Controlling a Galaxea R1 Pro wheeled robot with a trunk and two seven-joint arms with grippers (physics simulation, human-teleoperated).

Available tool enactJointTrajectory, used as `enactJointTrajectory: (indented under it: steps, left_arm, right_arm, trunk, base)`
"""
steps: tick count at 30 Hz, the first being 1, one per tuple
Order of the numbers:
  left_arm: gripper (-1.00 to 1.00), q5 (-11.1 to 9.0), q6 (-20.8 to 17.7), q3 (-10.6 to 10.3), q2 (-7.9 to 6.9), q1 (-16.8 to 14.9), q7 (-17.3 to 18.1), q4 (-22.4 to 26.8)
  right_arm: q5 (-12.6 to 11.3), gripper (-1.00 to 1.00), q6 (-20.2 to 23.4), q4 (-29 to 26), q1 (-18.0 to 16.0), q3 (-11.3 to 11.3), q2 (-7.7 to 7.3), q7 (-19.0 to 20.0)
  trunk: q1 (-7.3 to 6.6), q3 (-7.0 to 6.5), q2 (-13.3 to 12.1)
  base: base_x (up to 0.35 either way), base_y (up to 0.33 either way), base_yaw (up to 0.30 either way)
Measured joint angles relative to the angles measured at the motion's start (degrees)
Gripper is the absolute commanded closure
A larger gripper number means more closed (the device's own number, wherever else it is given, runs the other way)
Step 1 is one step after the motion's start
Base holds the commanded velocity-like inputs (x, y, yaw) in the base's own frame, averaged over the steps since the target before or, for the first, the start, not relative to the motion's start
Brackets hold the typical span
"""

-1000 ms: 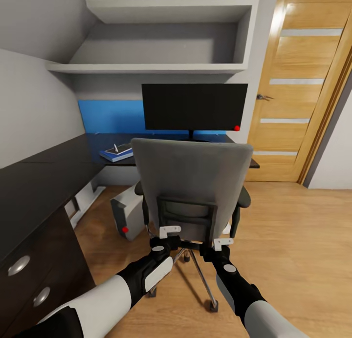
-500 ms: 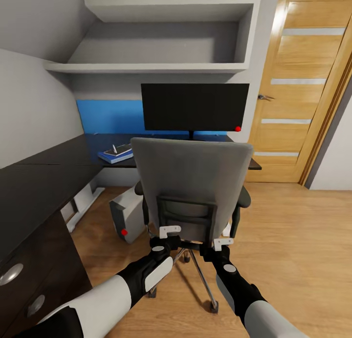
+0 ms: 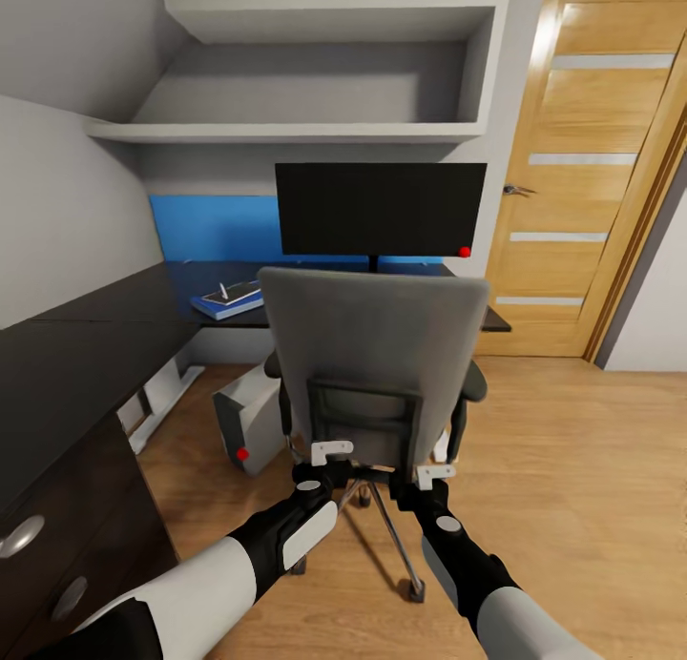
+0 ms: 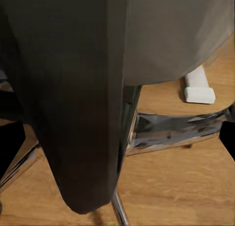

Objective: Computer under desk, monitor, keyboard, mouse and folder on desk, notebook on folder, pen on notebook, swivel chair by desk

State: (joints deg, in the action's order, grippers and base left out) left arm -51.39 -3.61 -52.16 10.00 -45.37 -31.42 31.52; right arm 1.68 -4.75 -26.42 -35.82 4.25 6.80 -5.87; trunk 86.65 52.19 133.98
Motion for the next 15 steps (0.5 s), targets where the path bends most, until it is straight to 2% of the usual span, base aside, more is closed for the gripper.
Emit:
enactJointTrajectory:
  steps: [15]
  left_arm:
    - [-1.0,-0.01,-0.03,0.0,0.0,0.0,0.0,0.0]
  right_arm:
    - [0.0,-1.0,-0.07,0.0,0.0,0.02,0.0,0.1]
  trunk:
    - [0.01,0.0,0.0]
  base:
    - [-0.314,0.0,0.0]
